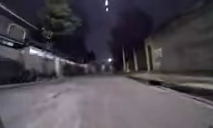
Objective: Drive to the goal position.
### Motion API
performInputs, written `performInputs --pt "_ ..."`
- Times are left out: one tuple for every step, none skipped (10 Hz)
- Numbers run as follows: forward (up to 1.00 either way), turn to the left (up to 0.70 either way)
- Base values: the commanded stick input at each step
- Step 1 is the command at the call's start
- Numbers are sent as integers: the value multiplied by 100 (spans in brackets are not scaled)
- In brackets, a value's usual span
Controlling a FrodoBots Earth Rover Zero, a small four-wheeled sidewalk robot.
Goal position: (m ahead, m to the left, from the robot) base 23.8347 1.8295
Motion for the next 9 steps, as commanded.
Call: performInputs --pt "100 0" --pt "100 -21" --pt "100 -40" --pt "100 -40" --pt "100 -40" --pt "100 -40" --pt "100 -40" --pt "100 -40" --pt "100 -40"
